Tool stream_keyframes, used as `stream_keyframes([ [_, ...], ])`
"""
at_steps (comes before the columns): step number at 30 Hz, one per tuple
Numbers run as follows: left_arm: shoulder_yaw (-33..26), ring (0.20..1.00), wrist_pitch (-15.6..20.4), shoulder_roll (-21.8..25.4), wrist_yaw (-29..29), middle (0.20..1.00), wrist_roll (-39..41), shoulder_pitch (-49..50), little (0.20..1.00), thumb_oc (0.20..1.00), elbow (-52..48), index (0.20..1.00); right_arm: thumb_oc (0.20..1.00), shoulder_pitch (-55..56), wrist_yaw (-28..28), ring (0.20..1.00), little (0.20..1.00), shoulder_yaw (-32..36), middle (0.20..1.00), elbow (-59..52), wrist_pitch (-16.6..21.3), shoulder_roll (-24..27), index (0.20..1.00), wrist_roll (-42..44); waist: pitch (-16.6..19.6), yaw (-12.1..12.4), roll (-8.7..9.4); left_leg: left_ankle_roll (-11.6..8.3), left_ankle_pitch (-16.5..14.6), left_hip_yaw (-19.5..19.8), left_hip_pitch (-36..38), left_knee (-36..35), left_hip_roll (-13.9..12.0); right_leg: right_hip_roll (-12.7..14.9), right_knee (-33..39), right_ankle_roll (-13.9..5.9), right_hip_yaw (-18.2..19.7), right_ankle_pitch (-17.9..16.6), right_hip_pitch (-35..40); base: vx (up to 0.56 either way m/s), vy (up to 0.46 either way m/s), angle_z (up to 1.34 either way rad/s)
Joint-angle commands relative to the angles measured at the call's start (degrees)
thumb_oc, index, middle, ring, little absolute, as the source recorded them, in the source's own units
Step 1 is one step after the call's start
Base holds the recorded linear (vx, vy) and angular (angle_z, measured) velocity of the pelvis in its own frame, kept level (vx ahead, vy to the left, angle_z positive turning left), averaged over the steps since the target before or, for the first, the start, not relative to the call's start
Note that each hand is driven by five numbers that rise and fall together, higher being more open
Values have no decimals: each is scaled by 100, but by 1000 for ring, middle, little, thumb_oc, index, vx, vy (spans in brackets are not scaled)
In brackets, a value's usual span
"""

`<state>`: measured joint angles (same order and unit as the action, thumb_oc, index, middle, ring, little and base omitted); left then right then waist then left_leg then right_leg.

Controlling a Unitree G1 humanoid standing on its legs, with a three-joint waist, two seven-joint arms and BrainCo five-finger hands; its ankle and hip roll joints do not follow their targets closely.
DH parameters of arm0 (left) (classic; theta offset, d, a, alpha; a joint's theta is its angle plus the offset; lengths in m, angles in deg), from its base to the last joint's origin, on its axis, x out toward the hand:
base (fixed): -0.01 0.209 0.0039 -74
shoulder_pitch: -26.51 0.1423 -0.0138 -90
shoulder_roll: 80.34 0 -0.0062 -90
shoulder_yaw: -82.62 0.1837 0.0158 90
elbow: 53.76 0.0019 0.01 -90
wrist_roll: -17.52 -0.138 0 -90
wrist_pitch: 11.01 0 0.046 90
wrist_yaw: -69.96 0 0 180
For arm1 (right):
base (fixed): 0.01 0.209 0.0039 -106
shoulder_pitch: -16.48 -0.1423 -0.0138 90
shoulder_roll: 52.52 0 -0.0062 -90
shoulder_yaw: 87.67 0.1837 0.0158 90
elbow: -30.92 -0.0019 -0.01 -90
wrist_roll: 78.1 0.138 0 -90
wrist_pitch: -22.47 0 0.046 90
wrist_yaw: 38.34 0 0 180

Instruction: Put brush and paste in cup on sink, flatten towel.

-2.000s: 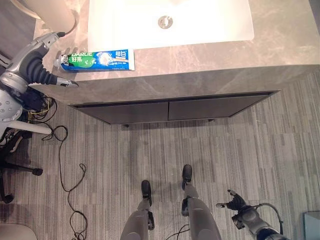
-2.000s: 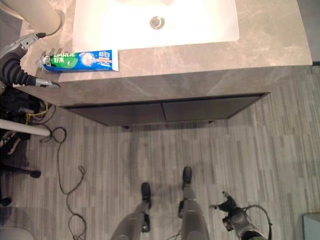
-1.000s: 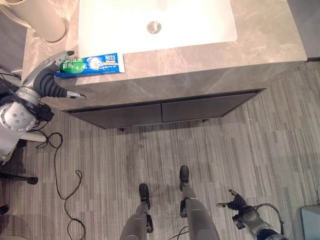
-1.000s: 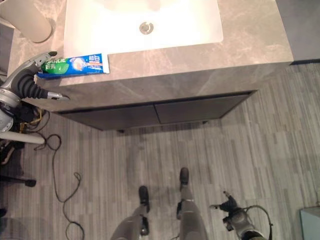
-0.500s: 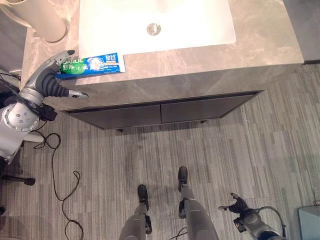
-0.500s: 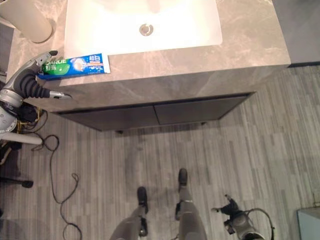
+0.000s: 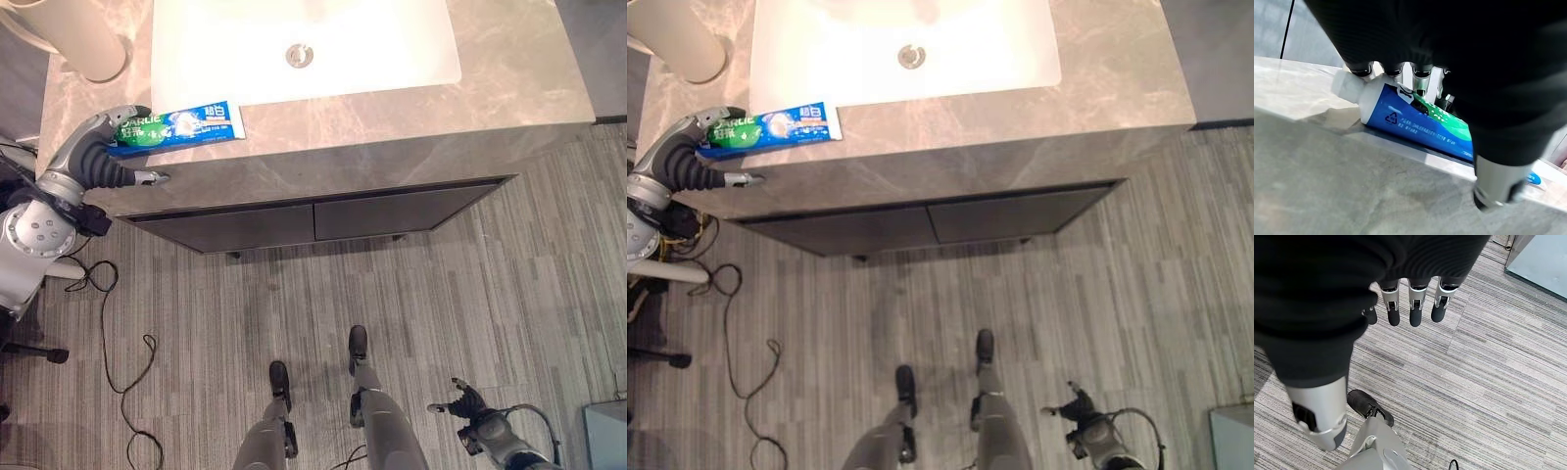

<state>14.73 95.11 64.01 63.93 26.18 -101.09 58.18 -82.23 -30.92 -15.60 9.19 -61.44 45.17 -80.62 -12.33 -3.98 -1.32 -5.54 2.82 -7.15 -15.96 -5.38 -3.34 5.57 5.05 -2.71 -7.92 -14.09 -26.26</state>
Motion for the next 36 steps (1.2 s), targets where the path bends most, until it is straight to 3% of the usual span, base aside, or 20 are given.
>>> stream_keyframes([
  [1, -404, 736, 85, 71, -70, 736, 102, 37, 736, 736, 104, 736, 1000, 229, 80, 1000, 1000, 20, 1000, 40, -6, 61, 1000, 106, 4, 6, 137, -153, 57, -116, 46, 38, -6, 483, -5, -821, 454, -50, -67, 0, 0, 0],
  [5, -329, 784, 49, 126, -67, 784, -117, 7, 784, 784, 56, 784, 1000, 223, 75, 1000, 1000, 22, 1000, 42, -11, 68, 1000, 95, 13, 3, 139, -160, 62, -117, 38, 38, -15, 479, -5, -821, 450, -46, -75, 0, 0, 0],
  [6, -310, 768, 40, 138, -44, 768, -174, 8, 768, 768, 34, 768, 1000, 216, 66, 1000, 1000, 19, 1000, 46, -10, 64, 1000, 96, 13, 2, 141, -160, 65, -116, 29, 38, -17, 480, -5, -822, 443, -49, -78, 0, 0, 0],
  [9, -360, 620, 40, 141, -39, 620, -162, 54, 620, 620, 34, 620, 1000, 229, 53, 1000, 1000, 29, 1000, 48, -5, 60, 1000, 101, 16, 7, 149, -164, 70, -119, 15, 38, -19, 478, -5, -821, 437, -50, -88, 0, 0, 0],
  [13, -299, 598, -11, 220, -53, 598, -455, 52, 598, 598, 21, 598, 1000, 220, 52, 1000, 1000, 30, 1000, 46, -11, 57, 1000, 102, 11, 9, 153, -170, 70, -119, 0, 38, -21, 471, -5, -820, 441, -55, -108, -5, 1, -5],
  [16, -81, 517, -62, 509, -36, 517, -1079, -47, 517, 517, -55, 517, 1000, 214, 41, 1000, 1000, 19, 1000, 68, -22, 58, 1000, 67, 4, -5, 154, -172, 64, -136, 1, 38, -33, 464, -5, -828, 454, -55, -116, -1, -1, -1],
  [17, -1, 413, -65, 588, -4, 413, -1219, -97, 413, 413, -83, 413, 1000, 209, 37, 1000, 1000, 20, 1000, 61, -18, 61, 1000, 57, 2, -1, 161, -172, 60, -148, 11, 38, -37, 464, -5, -830, 458, -58, -116, 1, 2, -3],
  [18, 25, 200, -60, 637, 0, 200, -1295, -106, 200, 200, -100, 200, 1000, 212, 35, 1000, 1000, 20, 1000, 64, -19, 58, 1000, 35, 3, -1, 168, -172, 57, -152, 15, 38, -39, 460, -5, -830, 463, -58, -116, 1, 2, -3],
  [36, 50, 200, -57, 934, -126, 200, -2612, 360, 200, 200, -355, 200, 1000, 239, 56, 1000, 1000, 101, 1000, 141, -19, 97, 1000, -61, 54, 32, 158, -163, 15, -163, 98, 38, -64, 444, -5, -816, 493, -14, -62, 0, 0, 0],
])
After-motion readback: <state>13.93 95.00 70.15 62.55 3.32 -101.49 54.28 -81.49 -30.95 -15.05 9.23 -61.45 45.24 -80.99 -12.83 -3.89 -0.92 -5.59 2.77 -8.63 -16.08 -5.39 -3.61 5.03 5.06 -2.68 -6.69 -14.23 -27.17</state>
